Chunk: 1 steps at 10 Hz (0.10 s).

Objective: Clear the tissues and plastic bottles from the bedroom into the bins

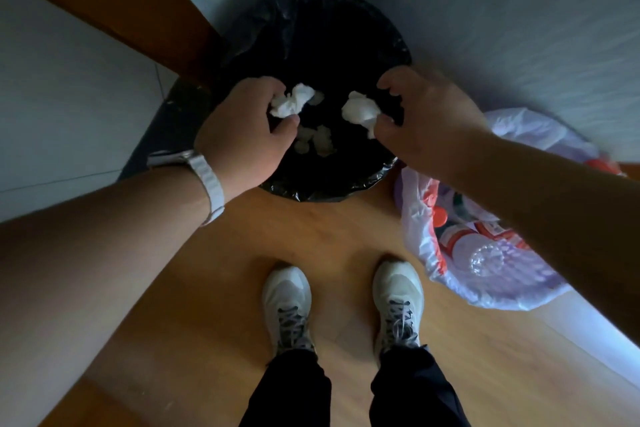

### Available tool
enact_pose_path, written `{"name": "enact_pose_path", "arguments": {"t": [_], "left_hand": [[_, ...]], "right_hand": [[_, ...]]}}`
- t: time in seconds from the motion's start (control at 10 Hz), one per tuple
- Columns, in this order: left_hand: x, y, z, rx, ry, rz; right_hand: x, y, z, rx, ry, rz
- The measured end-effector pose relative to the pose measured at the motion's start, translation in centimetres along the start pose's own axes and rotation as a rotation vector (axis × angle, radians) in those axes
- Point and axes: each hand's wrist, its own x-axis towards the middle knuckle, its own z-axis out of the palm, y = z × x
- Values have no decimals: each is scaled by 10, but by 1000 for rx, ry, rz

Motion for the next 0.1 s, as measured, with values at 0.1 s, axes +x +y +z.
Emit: {"name": "enact_pose_path", "arguments": {"t": [0.1], "left_hand": [[-11,7,-3,39,-19,5]], "right_hand": [[-9,1,-9,-142,27,48]]}}
